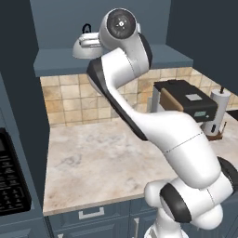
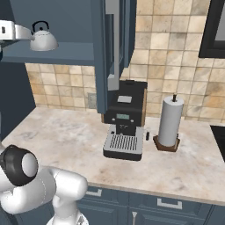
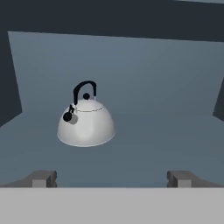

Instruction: Open the cabinet, pick the kettle from the cabinet, and place it in the sink.

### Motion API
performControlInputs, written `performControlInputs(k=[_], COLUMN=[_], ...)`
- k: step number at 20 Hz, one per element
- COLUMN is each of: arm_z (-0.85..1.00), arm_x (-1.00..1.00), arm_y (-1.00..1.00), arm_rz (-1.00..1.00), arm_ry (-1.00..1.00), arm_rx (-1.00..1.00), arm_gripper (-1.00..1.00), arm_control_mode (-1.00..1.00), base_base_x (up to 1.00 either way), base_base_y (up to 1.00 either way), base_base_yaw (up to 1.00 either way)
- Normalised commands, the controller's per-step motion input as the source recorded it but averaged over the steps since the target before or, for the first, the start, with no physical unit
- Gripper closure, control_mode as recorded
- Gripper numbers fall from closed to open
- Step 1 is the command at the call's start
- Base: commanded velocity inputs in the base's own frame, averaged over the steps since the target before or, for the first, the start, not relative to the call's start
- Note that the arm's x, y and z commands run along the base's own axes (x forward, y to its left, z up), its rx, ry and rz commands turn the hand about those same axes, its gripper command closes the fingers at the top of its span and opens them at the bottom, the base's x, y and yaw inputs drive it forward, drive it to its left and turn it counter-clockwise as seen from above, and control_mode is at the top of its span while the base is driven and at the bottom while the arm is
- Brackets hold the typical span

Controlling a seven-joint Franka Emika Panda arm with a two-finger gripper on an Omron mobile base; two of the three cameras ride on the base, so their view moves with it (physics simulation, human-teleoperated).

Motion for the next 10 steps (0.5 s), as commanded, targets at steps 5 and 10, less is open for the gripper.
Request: performControlInputs(k=[5, 10], arm_z=[0.0, 0.0], arm_x=[0.33, 0.33], arm_y=[0.02, 0.09], arm_rz=[0.0, 0.0], arm_ry=[0.06, 0.06], arm_rx=[0.01, 0.04], arm_gripper=[-1.0, -1.0], arm_control_mode=[-1.0, -1.0], base_base_x=[0.0, 0.0], base_base_y=[0.0, 0.0], base_base_yaw=[0.0, 0.0])
